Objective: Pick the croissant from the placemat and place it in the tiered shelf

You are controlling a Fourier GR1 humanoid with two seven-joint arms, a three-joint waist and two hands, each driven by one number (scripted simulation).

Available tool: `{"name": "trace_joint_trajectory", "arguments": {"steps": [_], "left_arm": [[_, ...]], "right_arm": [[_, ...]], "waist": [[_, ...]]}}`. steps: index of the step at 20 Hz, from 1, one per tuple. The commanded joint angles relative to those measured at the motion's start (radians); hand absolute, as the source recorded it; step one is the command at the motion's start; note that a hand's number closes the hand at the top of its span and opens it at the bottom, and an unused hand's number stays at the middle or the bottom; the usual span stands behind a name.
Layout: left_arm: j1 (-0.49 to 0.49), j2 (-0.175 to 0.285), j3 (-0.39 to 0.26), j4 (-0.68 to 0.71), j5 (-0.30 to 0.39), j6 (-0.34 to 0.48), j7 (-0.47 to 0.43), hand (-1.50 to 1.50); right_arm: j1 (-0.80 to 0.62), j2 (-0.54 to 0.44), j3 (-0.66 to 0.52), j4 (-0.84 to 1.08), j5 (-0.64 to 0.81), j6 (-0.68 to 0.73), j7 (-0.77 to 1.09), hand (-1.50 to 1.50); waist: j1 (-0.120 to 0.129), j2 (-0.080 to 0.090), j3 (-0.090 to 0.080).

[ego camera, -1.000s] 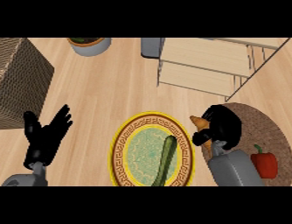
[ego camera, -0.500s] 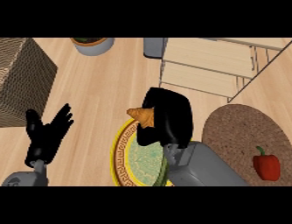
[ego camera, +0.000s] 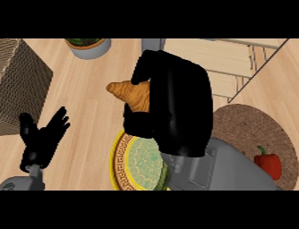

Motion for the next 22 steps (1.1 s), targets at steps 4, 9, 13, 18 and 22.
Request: {"name": "trace_joint_trajectory", "arguments": {"steps": [4,9,13,18,22], "left_arm": [[0.000,-0.001,0.005,0.001,-0.007,-0.003,-0.010,0.00],[-0.026,0.004,0.019,-0.016,0.003,0.007,0.041,0.00],[-0.011,-0.016,0.007,-0.022,-0.006,0.010,0.038,0.00],[-0.035,-0.043,-0.004,0.036,-0.032,0.012,-0.012,0.00],[0.054,0.008,0.030,-0.034,0.008,-0.051,-0.023,0.00]], "right_arm": [[-0.248,0.015,-0.207,0.020,-0.014,0.178,0.211,1.50],[-0.340,-0.035,-0.372,0.089,-0.028,0.242,0.137,1.50],[-0.371,-0.089,-0.464,0.218,-0.052,0.205,0.008,1.50],[-0.375,-0.193,-0.573,0.327,-0.114,0.221,-0.141,1.50],[-0.455,-0.227,-0.612,0.452,-0.158,0.281,-0.180,1.50]], "waist": [[-0.002,0.002,-0.001],[-0.006,0.004,0.000],[0.003,0.008,0.000],[0.000,0.012,0.000],[0.013,0.009,0.001]]}}
